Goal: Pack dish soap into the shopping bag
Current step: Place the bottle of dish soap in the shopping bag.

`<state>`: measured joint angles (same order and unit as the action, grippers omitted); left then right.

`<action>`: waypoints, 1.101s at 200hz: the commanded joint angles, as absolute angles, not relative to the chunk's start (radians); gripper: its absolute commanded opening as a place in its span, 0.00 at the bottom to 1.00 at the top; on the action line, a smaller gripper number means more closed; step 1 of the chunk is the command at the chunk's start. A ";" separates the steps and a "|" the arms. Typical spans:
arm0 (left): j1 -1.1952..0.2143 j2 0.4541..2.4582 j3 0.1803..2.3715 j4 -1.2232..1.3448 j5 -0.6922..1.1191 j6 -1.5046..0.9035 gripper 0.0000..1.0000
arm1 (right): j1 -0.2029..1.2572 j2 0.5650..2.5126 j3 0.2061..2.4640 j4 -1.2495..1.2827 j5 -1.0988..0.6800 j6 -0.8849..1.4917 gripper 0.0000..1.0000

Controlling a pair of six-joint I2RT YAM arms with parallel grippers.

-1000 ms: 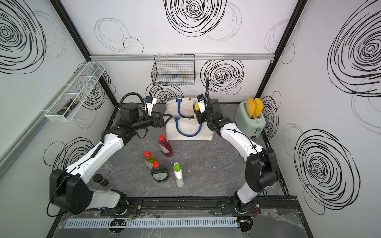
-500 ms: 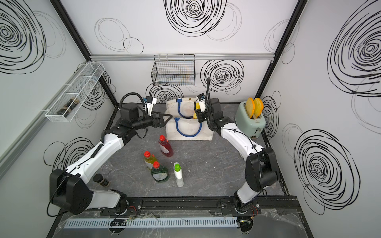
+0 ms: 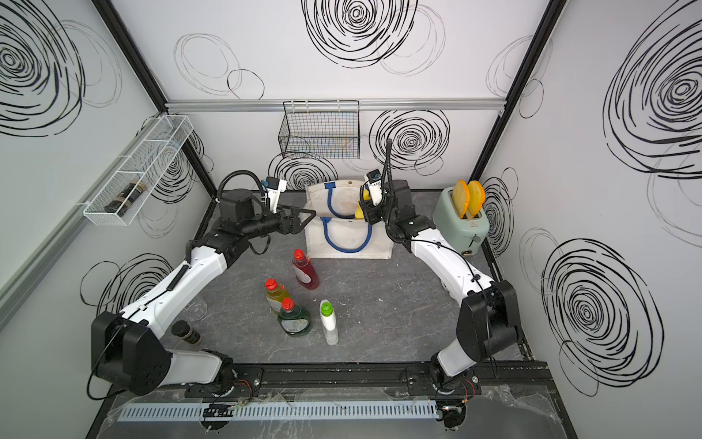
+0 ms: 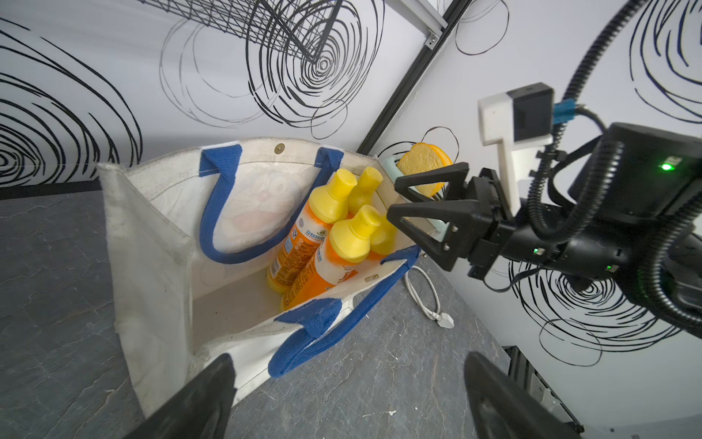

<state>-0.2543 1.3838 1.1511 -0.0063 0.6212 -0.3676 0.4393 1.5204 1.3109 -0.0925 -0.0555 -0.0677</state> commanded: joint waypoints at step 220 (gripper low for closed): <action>-0.037 1.290 1.007 0.217 0.688 -0.507 0.96 | 0.940 1.409 1.166 -0.087 -0.086 -0.049 0.71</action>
<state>-0.0509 1.3075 1.0279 0.1280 0.6556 -0.4747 0.9371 1.3739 1.1931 -0.1848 -0.0368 -0.0463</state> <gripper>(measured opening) 0.962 0.707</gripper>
